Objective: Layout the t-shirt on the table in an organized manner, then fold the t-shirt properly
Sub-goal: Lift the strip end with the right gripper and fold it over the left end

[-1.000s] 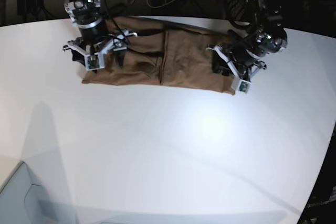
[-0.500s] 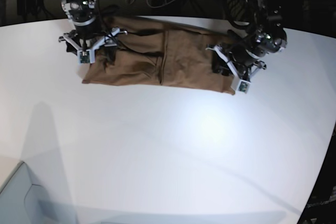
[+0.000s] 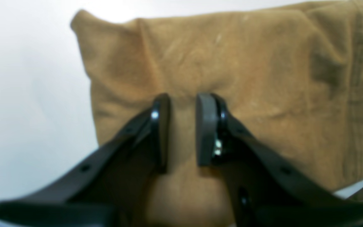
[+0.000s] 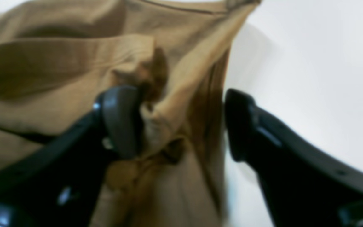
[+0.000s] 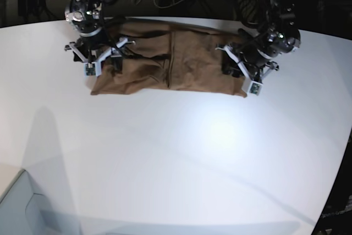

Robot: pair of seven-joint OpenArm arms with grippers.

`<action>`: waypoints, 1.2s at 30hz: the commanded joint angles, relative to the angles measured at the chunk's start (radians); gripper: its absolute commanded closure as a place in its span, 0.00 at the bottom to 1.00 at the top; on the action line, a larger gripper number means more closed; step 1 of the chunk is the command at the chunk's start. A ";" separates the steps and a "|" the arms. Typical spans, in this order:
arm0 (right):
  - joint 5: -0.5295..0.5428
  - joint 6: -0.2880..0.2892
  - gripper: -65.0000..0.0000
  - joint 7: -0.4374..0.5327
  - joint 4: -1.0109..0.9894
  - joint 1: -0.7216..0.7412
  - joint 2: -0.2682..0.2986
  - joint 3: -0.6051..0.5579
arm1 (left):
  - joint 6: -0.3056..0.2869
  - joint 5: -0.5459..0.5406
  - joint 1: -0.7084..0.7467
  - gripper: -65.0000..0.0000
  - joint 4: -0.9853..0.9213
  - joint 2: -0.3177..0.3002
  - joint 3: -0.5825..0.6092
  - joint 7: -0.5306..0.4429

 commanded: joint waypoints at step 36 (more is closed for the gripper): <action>-0.046 -0.002 1.00 -0.069 0.285 -0.044 -0.002 -0.294 | -0.004 -0.249 0.017 0.77 0.207 -0.055 -0.149 0.023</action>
